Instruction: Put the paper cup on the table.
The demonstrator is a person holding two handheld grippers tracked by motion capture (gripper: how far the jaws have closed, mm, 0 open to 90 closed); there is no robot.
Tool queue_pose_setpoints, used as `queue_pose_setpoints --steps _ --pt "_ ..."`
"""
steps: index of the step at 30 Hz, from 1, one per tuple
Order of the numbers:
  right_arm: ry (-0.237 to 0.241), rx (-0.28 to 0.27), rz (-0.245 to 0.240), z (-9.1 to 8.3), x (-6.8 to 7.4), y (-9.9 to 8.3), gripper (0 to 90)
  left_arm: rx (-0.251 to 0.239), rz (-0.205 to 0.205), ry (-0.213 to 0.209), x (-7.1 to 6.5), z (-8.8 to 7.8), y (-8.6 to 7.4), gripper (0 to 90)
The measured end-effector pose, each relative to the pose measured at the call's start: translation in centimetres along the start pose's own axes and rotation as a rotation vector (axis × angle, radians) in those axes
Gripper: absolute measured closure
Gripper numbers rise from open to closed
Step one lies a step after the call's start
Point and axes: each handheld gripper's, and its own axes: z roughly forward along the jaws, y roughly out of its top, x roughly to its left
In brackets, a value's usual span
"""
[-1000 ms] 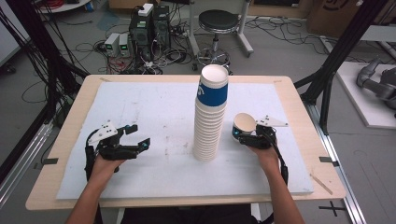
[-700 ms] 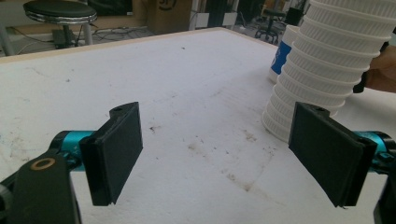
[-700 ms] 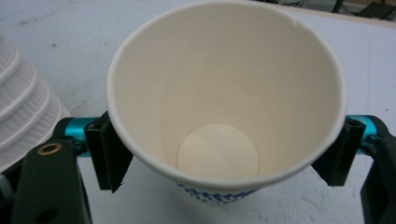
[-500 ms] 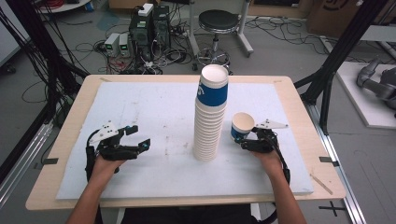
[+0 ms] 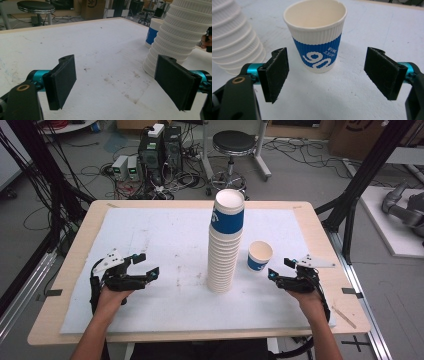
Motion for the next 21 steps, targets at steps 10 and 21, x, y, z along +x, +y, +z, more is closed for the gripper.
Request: queue_pose_setpoints --steps 10,21 --pt "-0.024 -0.09 -0.057 -3.2 1.0 -0.5 20.4 -0.014 -0.001 0.002 -0.2 0.4 0.0 17.5" --pt "-0.026 -0.102 -0.08 -3.7 1.7 -0.4 20.4 -0.024 0.013 0.008 -0.6 0.0 0.1 17.5"
